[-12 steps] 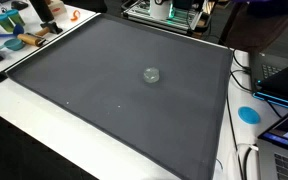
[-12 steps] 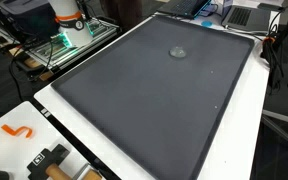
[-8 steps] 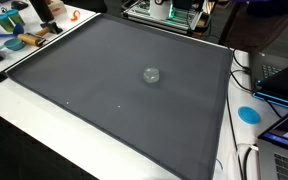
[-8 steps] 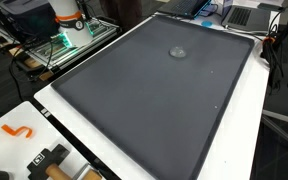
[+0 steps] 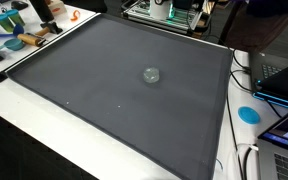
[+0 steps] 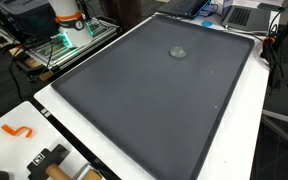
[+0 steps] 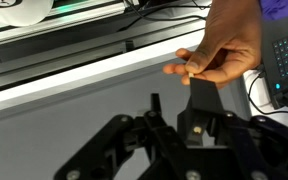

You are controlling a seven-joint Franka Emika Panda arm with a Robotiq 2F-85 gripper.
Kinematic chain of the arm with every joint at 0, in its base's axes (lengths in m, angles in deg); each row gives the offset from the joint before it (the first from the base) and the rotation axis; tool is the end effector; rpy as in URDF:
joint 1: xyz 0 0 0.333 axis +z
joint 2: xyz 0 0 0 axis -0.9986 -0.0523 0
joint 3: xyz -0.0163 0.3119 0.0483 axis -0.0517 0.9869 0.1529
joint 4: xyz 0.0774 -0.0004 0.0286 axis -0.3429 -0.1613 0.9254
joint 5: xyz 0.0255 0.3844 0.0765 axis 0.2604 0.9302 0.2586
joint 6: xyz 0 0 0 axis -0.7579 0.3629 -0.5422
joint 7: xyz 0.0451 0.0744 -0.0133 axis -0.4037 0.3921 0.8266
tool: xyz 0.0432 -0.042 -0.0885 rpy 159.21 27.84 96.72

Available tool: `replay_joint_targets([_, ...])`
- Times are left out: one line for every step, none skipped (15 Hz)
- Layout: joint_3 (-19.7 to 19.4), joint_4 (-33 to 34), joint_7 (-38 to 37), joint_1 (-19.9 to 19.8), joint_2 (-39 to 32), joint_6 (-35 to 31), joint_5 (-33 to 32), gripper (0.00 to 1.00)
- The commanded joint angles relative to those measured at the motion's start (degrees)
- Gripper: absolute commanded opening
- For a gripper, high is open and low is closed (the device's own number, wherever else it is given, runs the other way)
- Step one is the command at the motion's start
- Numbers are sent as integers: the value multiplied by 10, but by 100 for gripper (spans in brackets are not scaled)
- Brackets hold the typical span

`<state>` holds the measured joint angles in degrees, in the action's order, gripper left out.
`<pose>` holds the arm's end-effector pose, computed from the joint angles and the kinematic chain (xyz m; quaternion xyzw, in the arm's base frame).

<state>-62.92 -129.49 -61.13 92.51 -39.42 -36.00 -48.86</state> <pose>0.3009 0.1047 0.4741 -0.9743 0.1341 0.1190 0.1362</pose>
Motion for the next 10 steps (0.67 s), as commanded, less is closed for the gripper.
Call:
replay_joint_targets([7,2,15,-8,-5,5,8,13])
replay_joint_targets([7,2,17,-8,-5,5,8,6])
replay_joint_targets([7,2,18,-8,-5,5,8,1])
replay_joint_targets([7,2,19,-8,-5,4,9,0])
replay_joint_targets([7,2,20,-8,-5,4,9,1])
replay_joint_targets([8,3,20,-8,-5,4,8,3])
replay_joint_targets([9,3,20,-8,-4,4,7,3])
replay_joint_targets([11,4,20,-8,-5,5,5,3])
replay_joint_targets([13,7,22,-7,-7,6,2,3])
replay_joint_targets([17,10,25,-5,-10,8,-1,3])
